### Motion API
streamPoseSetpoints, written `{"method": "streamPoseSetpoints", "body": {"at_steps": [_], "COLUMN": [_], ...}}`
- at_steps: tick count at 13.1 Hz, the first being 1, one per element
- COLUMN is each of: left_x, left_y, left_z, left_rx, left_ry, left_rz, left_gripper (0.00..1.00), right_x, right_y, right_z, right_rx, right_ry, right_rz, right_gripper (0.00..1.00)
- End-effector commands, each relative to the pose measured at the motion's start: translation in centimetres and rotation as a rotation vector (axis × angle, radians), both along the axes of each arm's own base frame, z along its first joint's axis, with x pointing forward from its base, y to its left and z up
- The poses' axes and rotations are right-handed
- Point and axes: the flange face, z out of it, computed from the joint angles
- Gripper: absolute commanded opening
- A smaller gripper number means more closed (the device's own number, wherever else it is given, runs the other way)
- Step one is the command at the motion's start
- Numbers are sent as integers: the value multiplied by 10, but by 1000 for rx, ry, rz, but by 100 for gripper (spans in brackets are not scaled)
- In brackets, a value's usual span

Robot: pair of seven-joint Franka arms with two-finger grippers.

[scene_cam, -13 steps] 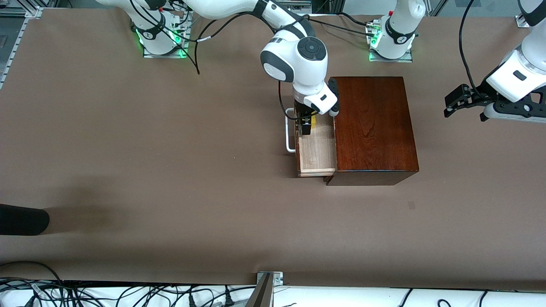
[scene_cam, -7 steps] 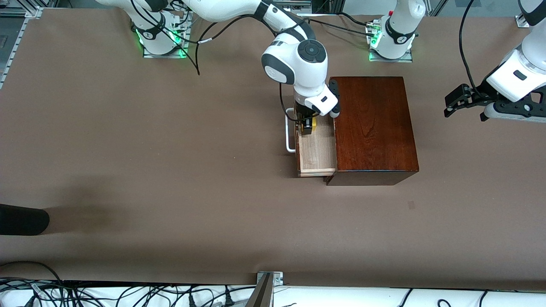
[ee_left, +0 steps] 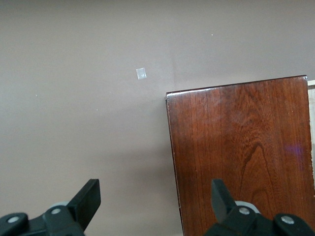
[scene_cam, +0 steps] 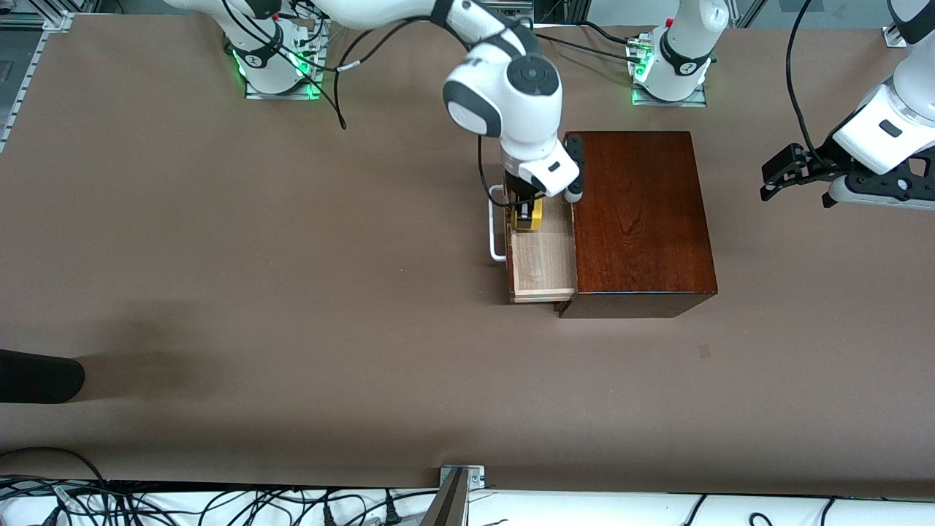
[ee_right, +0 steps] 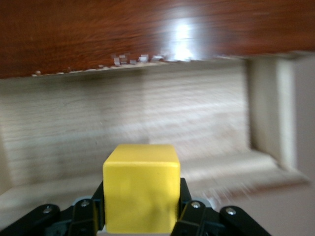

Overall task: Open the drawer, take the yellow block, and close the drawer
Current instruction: 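Lift the yellow cube out with the right gripper while the left gripper approaches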

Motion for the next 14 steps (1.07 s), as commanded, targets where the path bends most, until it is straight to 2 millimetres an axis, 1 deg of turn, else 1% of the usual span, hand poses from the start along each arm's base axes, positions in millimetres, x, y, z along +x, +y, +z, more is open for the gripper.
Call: {"method": "streamPoseSetpoints", "body": {"at_steps": [1, 2, 4, 5, 6, 7, 9, 10, 12, 13, 14], "left_x": [-4, -4, -4, -4, -4, -4, -8, -13, -21, -27, -28], "left_y": [-6, -5, -6, -8, -8, -10, -14, -24, -41, -65, -76], "left_z": [7, 7, 7, 9, 9, 10, 8, 3, -1, -4, -14], "left_rx": [-10, -10, -10, -11, -22, -23, -19, -15, -10, -18, -42], "left_ry": [-1, -1, 2, -2, 0, 0, 56, 105, 159, 189, 226], "left_rz": [1, 3, -2, -9, -10, -13, -26, -46, -77, -157, -255], "left_gripper": [100, 100, 100, 100, 100, 100, 100, 100, 100, 100, 100], "right_x": [24, 42, 80, 96, 115, 128, 163, 179, 196, 205, 209], "right_y": [-47, -75, -133, -162, -199, -228, -298, -333, -377, -409, -439], "right_z": [83, 100, 123, 137, 151, 156, 155, 154, 154, 153, 149], "right_rx": [57, 71, 76, 83, 81, 65, 51, 56, 70, 87, 70], "right_ry": [23, 55, 93, 85, 85, 95, 115, 119, 125, 152, 184], "right_rz": [-115, -166, -272, -315, -370, -413, -523, -579, -648, -702, -743], "right_gripper": [0, 0, 0, 0, 0, 0, 0, 0, 0, 0, 0]}}
